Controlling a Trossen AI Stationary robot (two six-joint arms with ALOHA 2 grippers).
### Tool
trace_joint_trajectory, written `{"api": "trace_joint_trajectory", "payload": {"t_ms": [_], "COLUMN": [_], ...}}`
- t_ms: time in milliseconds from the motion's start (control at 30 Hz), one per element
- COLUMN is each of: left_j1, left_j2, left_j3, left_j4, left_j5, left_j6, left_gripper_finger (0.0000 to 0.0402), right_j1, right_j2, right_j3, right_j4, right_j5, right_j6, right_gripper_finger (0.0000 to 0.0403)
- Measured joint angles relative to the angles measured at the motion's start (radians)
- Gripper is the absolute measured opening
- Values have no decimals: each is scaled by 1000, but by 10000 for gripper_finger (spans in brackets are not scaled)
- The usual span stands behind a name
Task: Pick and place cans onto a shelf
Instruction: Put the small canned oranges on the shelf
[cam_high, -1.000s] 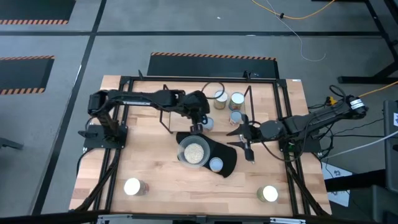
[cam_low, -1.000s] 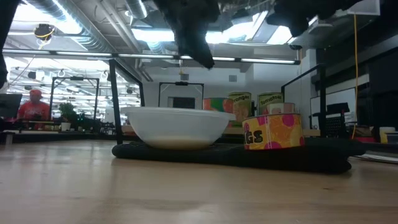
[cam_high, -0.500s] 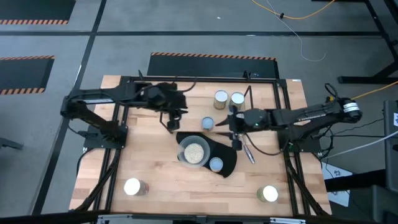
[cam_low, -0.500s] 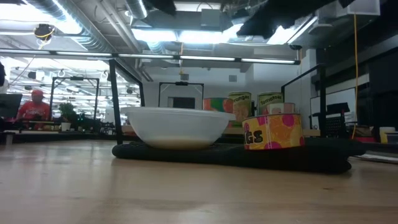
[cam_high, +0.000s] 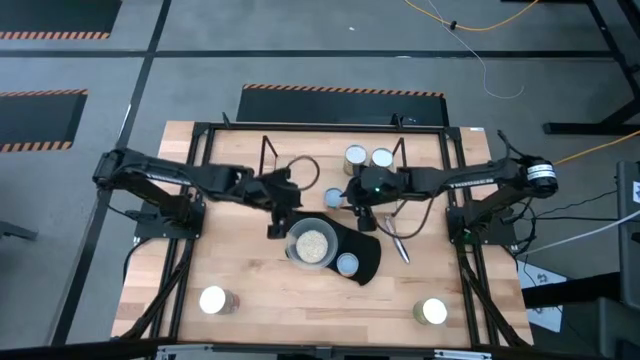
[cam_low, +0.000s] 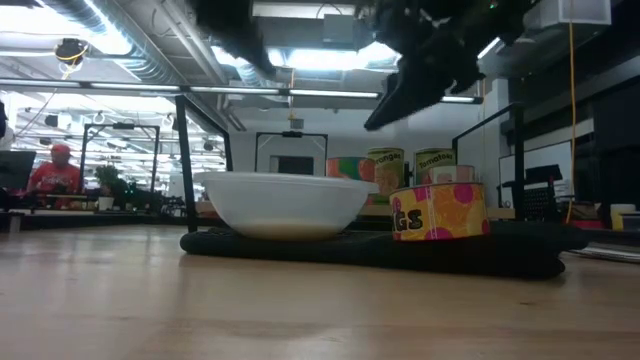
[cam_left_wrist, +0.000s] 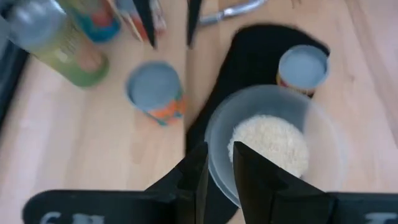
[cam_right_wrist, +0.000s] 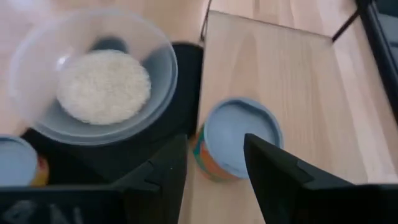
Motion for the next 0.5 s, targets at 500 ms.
{"api": "trace_joint_trajectory", "payload": {"t_ms": [500], "left_j1": [1], "left_j2": [0], "left_j3": [-232], "left_j4": [335], "left_j5": [123], "left_j6": [-66], "left_gripper_finger": [69], "right_j1": [-57], "right_j2": [36], "right_j3": [0], "right_j4": [1], "right_j5": [-86], "right_j6": [-55], "right_gripper_finger": [163]}}
